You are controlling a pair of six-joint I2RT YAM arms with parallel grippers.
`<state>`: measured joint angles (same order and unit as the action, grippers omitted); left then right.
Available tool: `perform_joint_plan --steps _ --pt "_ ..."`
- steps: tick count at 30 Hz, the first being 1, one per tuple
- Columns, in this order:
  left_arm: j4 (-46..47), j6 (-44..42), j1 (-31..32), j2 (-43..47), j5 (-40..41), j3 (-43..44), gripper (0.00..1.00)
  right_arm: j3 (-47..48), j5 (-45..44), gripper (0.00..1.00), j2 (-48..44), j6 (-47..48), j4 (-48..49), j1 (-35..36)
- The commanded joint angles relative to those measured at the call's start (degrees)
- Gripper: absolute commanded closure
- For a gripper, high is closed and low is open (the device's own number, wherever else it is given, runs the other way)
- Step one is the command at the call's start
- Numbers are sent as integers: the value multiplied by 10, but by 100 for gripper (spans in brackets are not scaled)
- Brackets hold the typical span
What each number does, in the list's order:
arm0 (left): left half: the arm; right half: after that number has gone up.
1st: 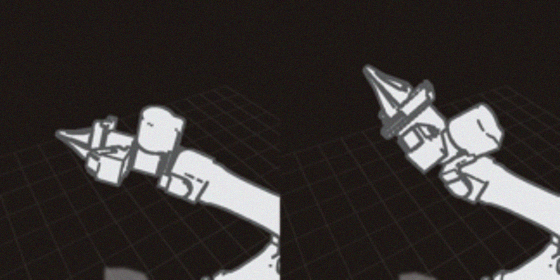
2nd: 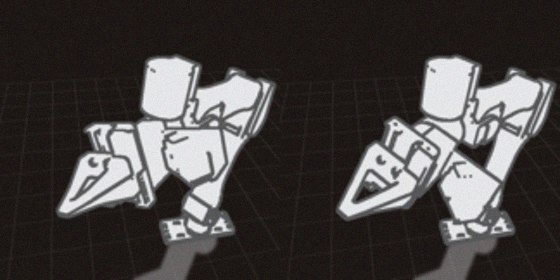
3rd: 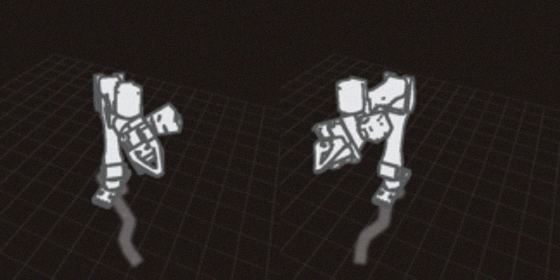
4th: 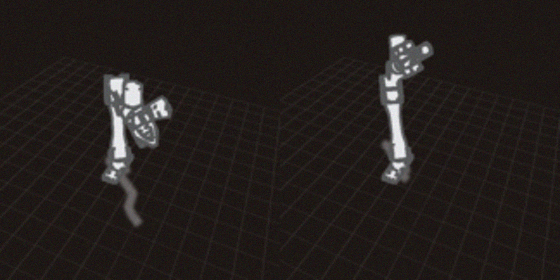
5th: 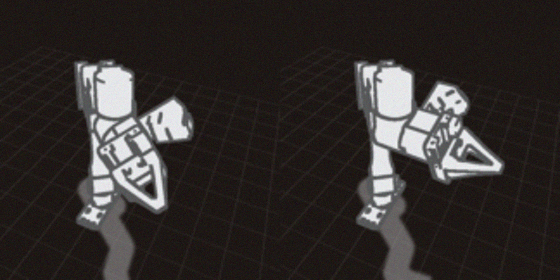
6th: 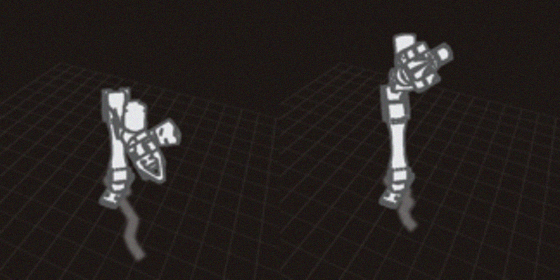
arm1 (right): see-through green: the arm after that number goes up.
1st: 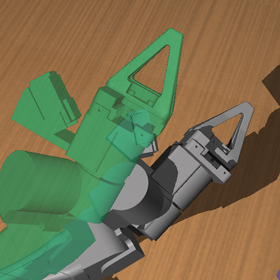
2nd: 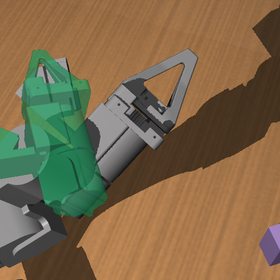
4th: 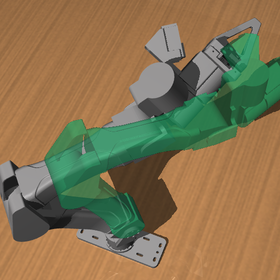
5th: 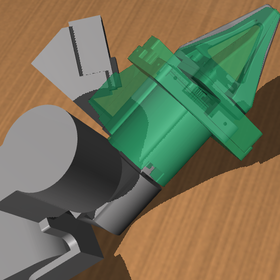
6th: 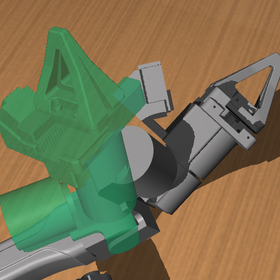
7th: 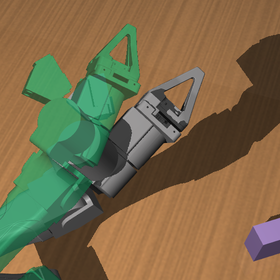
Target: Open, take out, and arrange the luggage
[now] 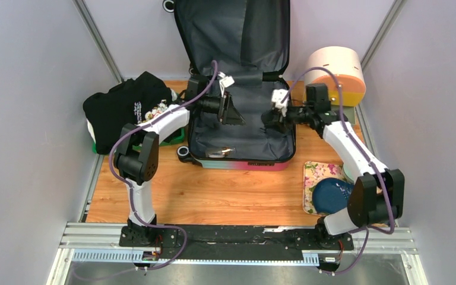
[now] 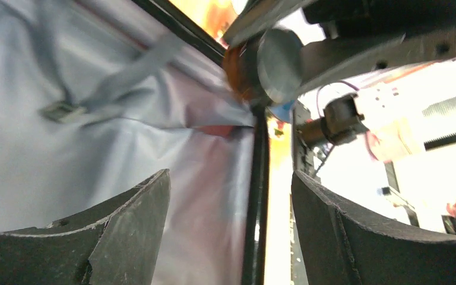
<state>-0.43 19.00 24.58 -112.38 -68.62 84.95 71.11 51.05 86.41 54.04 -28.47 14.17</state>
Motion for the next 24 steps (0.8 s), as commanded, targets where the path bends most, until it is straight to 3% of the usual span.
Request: perform_joint_plan --steps 1,2,5,9,12,18,24 --pt "38 -2 -34 42 52 30 18 -39 -49 81 -70 -198 132 -69" --pt "25 -10 -37 44 59 33 18 -50 -69 81 -85 -272 175 -84" --pt "-2 -40 -38 48 77 36 18 -97 -170 80 -115 -373 245 -136" --pt "-18 -50 -39 49 89 35 17 -138 -352 84 -125 -444 312 -204" --pt "-21 -49 -38 47 92 37 16 -142 -436 87 -95 -481 332 -226" --pt "-55 -68 -39 42 110 57 16 -99 -471 89 -14 -525 361 -261" --pt "-89 -101 -40 63 120 36 15 -80 -444 90 59 -518 376 -272"
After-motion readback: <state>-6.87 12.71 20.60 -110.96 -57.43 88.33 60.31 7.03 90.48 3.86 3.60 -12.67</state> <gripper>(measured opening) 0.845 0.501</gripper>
